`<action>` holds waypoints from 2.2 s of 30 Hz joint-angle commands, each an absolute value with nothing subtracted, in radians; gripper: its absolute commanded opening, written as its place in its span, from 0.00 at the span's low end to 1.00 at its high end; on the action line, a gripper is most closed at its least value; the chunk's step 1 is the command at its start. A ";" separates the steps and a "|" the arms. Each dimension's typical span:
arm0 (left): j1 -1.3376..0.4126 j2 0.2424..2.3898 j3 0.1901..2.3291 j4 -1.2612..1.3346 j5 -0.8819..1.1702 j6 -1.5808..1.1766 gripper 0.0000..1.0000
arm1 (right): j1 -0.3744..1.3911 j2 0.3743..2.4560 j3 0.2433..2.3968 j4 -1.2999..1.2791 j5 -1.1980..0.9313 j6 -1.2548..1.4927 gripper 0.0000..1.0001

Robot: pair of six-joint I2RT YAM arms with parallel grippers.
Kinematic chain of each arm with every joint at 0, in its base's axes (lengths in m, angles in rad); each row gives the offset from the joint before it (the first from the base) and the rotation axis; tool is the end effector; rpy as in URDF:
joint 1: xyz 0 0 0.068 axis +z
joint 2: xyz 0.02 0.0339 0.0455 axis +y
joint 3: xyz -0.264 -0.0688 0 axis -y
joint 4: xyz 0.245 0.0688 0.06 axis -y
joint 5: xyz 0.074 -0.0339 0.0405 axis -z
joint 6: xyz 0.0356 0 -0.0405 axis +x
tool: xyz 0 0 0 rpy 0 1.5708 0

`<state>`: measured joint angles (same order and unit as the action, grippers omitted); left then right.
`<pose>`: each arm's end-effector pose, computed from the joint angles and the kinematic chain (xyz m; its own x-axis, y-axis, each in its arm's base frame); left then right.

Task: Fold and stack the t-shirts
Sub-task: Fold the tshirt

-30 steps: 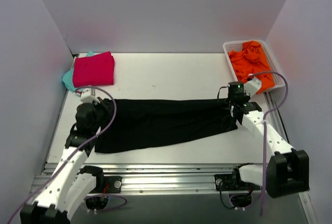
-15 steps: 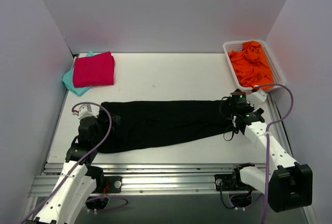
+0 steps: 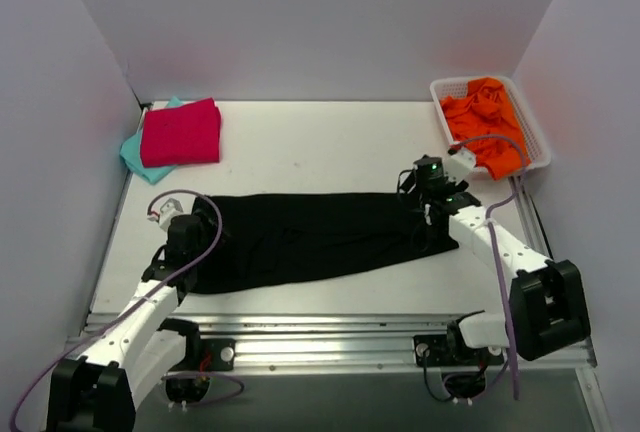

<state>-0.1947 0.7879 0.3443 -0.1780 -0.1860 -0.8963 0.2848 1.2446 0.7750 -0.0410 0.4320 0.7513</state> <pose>0.1675 -0.0263 0.1862 -0.3901 -0.7054 -0.5918 -0.4196 0.7083 -0.5677 0.2670 0.0626 0.2543 -0.2776 0.5646 -0.7773 0.3899 0.8057 0.4460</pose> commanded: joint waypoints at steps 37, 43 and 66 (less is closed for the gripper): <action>-0.278 2.867 2.756 -0.581 0.330 -0.707 0.02 | 1.110 1.779 0.682 0.348 0.302 1.046 0.00; -0.311 2.861 2.639 -0.052 0.560 -0.863 0.02 | 1.241 1.878 0.862 0.336 0.446 0.910 0.01; -0.278 1.734 1.363 0.425 0.487 -0.756 0.94 | 1.278 1.349 0.989 0.005 0.874 0.617 0.52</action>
<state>-0.2314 1.8072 1.5696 0.5346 0.6525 -0.8742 1.2911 1.4242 0.9806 0.0704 0.7635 0.6533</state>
